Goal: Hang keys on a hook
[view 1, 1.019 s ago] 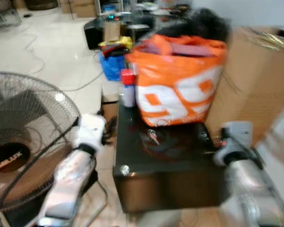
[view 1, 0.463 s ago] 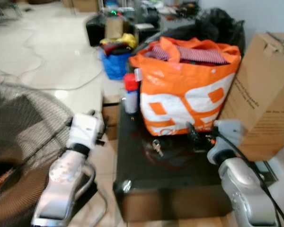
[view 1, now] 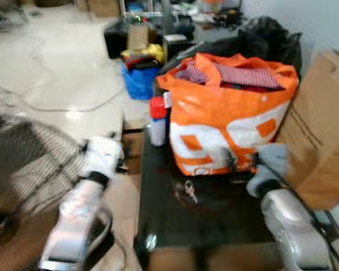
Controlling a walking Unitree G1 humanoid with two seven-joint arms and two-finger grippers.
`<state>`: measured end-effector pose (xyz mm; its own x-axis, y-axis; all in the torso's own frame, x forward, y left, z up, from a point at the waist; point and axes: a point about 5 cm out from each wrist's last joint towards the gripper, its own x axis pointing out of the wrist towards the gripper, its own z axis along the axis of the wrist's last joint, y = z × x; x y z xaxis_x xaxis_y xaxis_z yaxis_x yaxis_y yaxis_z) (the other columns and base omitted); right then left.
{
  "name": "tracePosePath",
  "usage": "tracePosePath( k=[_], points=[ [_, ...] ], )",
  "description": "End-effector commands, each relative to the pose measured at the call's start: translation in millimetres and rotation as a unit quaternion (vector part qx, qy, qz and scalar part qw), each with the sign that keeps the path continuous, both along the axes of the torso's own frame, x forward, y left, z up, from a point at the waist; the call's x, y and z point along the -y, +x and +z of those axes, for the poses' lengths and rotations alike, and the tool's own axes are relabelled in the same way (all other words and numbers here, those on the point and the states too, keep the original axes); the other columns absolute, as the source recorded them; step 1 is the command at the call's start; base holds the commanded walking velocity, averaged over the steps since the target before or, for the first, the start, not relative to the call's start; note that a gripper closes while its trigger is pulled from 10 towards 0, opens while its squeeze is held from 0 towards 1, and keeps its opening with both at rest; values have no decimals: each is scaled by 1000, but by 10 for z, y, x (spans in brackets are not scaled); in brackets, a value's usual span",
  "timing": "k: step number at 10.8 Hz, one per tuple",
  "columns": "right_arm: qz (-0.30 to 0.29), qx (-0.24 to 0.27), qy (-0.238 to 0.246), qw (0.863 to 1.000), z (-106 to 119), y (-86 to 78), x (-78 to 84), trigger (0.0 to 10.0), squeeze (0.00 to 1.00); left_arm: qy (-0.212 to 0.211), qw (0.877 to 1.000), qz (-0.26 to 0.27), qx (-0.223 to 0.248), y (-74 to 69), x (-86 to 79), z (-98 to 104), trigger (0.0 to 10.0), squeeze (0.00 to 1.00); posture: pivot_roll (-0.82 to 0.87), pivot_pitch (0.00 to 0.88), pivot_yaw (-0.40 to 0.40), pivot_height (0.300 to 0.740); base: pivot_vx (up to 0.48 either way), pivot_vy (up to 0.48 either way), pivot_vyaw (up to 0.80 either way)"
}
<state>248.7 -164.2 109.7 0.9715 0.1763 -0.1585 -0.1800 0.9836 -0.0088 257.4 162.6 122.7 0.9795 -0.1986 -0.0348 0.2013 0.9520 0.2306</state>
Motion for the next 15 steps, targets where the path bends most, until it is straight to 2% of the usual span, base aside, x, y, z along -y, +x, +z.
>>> tracePosePath(
  k=[1,4,5,6,7,8,9,11,12,15],
  points=[
    [6,-12,-4,1000,-26,-1,58,10000,0,0,1000,-19,-10,-3,83,-22,10000,0,-25,0,28,740,0,0,0],
    [56,-36,-23,998,-84,60,-38,10000,0,17,999,-37,-30,-33,73,-87,10000,0,-21,0,22,740,0,0,0],
    [105,-75,-40,991,-211,103,-141,10000,0,27,998,-48,-44,-58,48,-120,10000,0,-18,0,15,740,0,0,0],
    [151,-127,-51,979,-405,121,-257,10000,1000,42,995,-59,-62,-88,29,-173,10000,0,-10,0,11,740,0,0,0],
    [161,-145,-49,975,-492,139,-308,10000,1000,56,993,-71,-73,-112,30,-221,10000,0,-3,0,6,740,0,0,0],
    [164,-185,-40,968,-720,212,-452,10000,1000,114,978,-126,-123,-225,20,-382,10000,0,12,0,-7,740,0,0,0],
    [163,-203,-37,965,-814,239,-499,10000,1000,145,968,-151,-140,-285,3,-445,10000,0,21,0,-12,740,0,0,0],
    [148,-230,-36,961,-965,286,-577,10000,1000,148,964,-160,-153,-349,-28,-449,10000,0,34,46,-21,740,0,0,0],
    [136,-235,-36,962,-1022,322,-619,10000,0,152,960,-171,-165,-411,-47,-466,10000,0,43,77,-29,740,0,0,0],
    [76,-235,-44,968,-1059,421,-641,10000,0,152,956,-175,-181,-558,-87,-468,10000,0,62,139,-37,740,0,0,0]
  ],
)
